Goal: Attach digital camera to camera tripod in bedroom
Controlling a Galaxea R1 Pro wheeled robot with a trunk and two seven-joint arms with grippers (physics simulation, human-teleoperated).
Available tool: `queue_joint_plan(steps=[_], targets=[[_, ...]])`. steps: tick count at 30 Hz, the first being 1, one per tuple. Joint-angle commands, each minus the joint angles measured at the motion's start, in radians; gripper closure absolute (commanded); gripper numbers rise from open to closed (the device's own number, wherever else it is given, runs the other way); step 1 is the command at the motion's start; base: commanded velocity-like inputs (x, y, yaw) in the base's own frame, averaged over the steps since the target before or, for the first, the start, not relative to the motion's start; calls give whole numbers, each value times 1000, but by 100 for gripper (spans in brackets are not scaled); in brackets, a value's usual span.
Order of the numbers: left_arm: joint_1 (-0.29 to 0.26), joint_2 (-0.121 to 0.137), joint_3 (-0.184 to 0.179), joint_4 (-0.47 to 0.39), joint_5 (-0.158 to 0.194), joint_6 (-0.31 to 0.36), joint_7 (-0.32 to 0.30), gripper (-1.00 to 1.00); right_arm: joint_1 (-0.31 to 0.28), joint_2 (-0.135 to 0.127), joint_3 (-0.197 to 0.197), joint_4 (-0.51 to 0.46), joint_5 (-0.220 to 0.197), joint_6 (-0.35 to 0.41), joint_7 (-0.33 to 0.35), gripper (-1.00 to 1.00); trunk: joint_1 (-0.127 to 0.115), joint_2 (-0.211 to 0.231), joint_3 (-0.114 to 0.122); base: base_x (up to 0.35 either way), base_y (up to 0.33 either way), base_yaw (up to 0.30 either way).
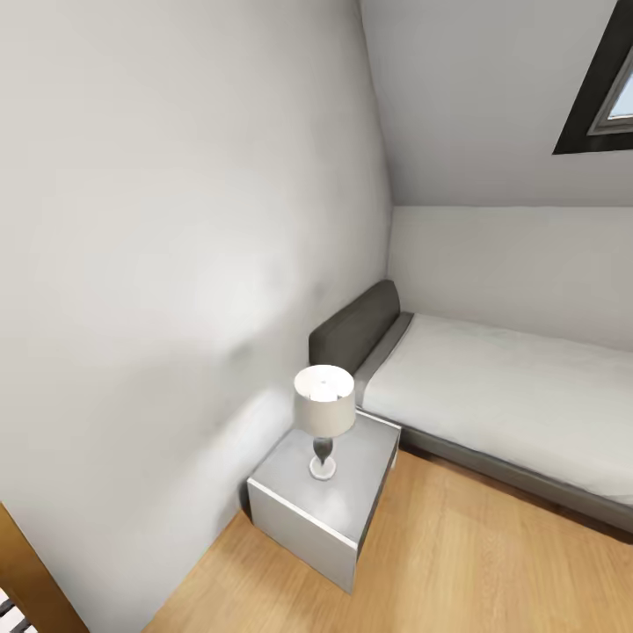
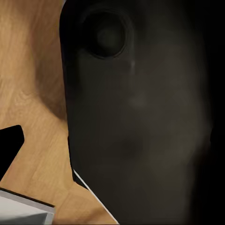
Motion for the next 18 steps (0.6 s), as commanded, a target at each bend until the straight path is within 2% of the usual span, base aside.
queue_joint_plan(steps=[1,8,18], targets=[[3,-6,6,-6,-4,-6,-2,-100,-6,-6,6,2,6,-3,-1,-100,0,0,0,0,0,0],[3,-6,12,-25,-4,-15,-2,-100,-7,-6,9,2,5,-3,-2,-100,0,0,0,0,0,0],[3,-9,14,-40,-3,-69,-2,-100,-8,-7,8,2,30,-2,0,-100,0,0,0,0,0,0]])
